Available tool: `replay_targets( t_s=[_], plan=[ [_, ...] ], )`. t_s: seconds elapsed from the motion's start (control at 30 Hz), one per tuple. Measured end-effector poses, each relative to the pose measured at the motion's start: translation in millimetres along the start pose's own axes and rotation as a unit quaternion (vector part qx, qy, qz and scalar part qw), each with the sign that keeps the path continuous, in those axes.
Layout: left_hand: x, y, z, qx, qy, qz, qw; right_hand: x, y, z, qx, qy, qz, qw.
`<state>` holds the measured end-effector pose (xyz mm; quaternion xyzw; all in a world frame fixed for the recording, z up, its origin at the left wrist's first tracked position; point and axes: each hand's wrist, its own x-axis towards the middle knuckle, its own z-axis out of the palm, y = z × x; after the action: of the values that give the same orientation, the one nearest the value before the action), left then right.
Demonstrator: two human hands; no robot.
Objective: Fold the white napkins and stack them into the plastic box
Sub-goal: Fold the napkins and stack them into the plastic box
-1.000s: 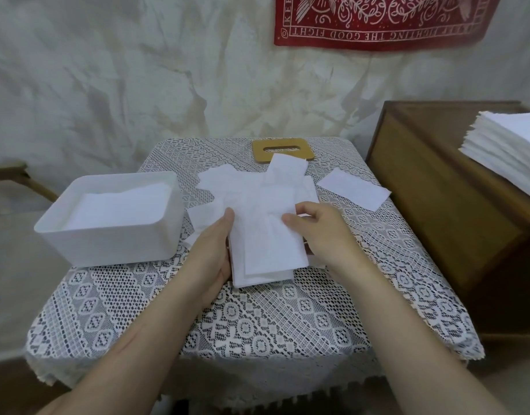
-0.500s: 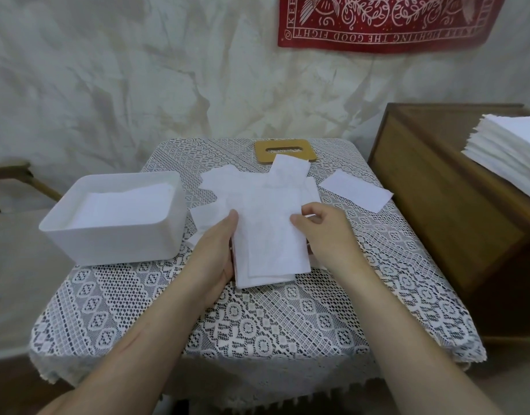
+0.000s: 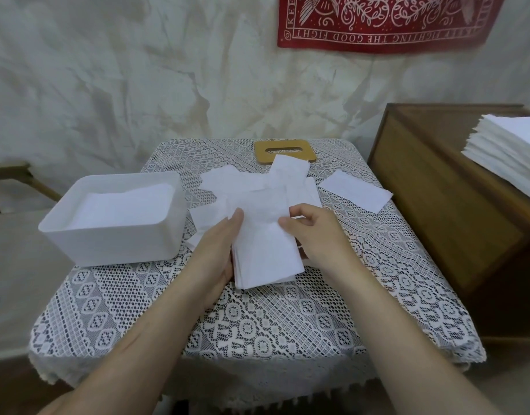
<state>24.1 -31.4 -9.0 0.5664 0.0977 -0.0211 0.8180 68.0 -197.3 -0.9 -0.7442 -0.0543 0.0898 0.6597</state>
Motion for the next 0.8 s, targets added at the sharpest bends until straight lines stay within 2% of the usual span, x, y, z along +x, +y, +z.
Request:
replay_targets(
  t_s=[0.3, 0.43, 0.5, 0.63, 0.73, 0.8],
  plan=[
    [2.2, -4.0, -5.1, 0.05, -0.003, 0.017, 0.999, -0.3, 1.2, 2.5, 0.002, 0.009, 0.008, 1.0],
    [3.3, -4.6, -4.9, 0.043, 0.019, 0.021, 0.999, 2.5, -0.6, -5.3, -0.043, 0.028, 0.006, 0.999],
    [4.0, -4.3, -5.0, 0.038, 0.027, 0.022, 0.999, 0.3, -3.5, -11.3, -0.061, 0.014, 0.033, 0.998],
    [4.0, -5.2, -5.3, 0.052, 0.018, 0.015, 0.998, -6.8, -5.8, -12.3, 0.002, -0.047, 0.066, 0.997],
    [4.5, -6.7, -6.1, 0.104, 0.009, 0.022, 0.994, -3.9, -4.2, -10.7, 0.035, -0.032, 0.066, 0.997],
    [5.3, -6.8, -8.0, 0.135, 0.024, 0.032, 0.99, -0.6, -1.4, -13.7, 0.017, -0.017, 0.07, 0.997]
  ],
)
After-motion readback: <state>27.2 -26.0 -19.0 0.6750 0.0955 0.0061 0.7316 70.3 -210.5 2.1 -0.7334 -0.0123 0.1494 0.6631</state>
